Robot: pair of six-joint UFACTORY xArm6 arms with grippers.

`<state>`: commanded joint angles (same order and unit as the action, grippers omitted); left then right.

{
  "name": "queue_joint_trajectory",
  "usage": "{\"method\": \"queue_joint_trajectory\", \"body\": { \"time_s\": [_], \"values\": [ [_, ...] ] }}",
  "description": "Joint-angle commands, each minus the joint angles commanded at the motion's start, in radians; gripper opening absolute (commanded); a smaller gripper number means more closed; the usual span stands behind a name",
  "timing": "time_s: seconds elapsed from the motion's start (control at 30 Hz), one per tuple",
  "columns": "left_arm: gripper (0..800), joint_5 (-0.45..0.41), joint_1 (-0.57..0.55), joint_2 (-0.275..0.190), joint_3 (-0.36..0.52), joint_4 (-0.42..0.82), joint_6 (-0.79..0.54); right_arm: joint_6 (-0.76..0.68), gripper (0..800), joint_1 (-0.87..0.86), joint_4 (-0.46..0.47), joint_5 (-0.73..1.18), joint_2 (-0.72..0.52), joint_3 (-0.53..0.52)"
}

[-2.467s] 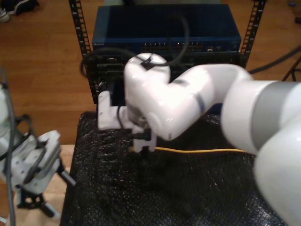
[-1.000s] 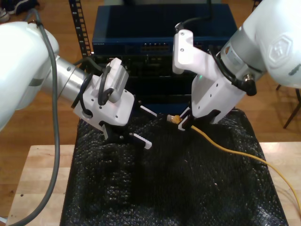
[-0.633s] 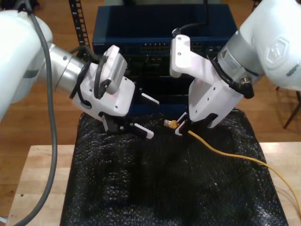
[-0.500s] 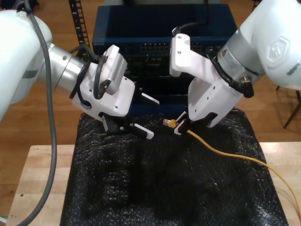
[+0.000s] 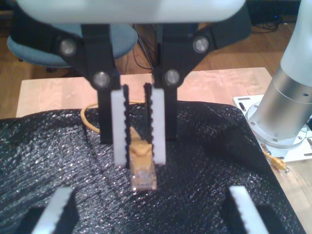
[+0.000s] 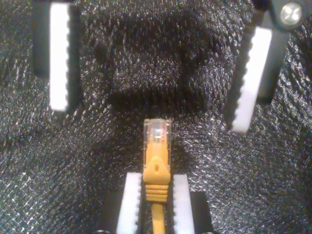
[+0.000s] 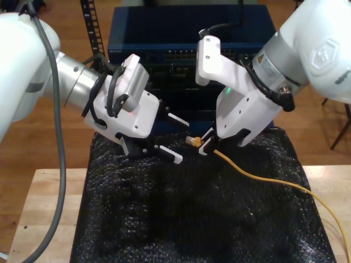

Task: Grab the cable and plug it in

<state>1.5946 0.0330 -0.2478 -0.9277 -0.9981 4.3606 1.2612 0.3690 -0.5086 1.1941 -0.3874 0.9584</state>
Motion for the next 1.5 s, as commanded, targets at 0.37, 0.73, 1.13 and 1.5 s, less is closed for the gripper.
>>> {"method": "queue_joint_trajectory", "body": {
  "time_s": [0.37, 0.73, 1.13, 1.5],
  "values": [
    [653, 0.040, 0.000, -0.002, 0.000, -0.055, -0.028, 0.000, 4, 0.000, -0.008, 0.002, 0.002, 0.008],
    [616, 0.040, 0.002, -0.002, 0.000, -0.054, -0.029, -0.002, 3, 0.000, -0.009, 0.002, 0.000, 0.012],
    [549, 0.040, 0.005, -0.002, -0.003, -0.055, -0.029, 0.000, 3, -0.003, -0.008, 0.000, -0.008, 0.012],
    [469, 0.038, 0.017, -0.002, -0.002, -0.057, -0.032, -0.002, 3, -0.005, -0.005, -0.003, -0.008, 0.012]
  ]
}}
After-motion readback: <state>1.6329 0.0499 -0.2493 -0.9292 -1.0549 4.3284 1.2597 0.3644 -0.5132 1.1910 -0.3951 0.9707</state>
